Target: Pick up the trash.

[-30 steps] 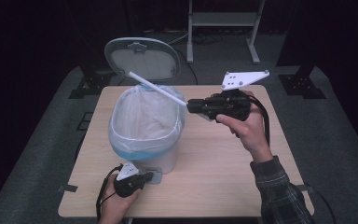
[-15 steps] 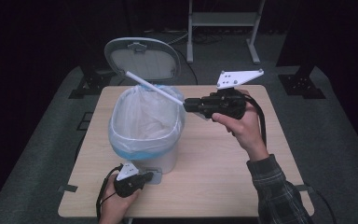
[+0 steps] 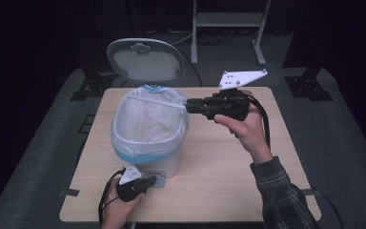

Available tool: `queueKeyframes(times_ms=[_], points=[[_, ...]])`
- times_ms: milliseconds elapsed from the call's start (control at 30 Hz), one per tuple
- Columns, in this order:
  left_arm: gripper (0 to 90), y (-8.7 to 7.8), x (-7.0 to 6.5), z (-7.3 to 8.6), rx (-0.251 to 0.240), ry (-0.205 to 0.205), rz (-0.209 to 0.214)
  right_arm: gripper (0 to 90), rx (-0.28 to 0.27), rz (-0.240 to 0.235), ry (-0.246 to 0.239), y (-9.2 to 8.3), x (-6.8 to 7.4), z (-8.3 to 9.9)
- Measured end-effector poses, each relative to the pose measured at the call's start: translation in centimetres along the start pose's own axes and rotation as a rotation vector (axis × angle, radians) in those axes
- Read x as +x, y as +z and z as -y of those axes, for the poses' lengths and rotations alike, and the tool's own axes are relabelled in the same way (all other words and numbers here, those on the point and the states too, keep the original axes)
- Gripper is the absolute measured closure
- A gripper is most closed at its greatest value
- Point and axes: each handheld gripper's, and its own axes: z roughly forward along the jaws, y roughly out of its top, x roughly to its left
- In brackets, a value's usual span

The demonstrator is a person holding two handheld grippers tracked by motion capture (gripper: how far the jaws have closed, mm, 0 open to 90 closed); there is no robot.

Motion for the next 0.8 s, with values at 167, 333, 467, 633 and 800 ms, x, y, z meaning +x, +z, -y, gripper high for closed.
queueKeyframes(times_ms=[167,333,467,633,800], points=[[90.0,0.0,0.0,0.0,0.000,0.000,0.000,74.3,-0.001,0.004,-0.004,0.1,0.1,-0.1],[90.0,0.0,0.0,0.0,0.000,0.000,0.001,72.7,-0.002,0.009,-0.005,0.1,0.2,-0.1],[90.0,0.0,0.0,0.0,0.000,0.000,0.000,72.7,0.002,0.014,-0.007,-0.1,0.2,0.0],[90.0,0.0,0.0,0.0,0.001,0.002,-0.001,72.3,0.005,0.030,-0.003,-0.7,0.1,0.6],[90.0,0.0,-0.1,0.0,0.002,-0.001,0.000,71.9,0.013,0.053,0.001,-1.4,-0.1,1.5]])
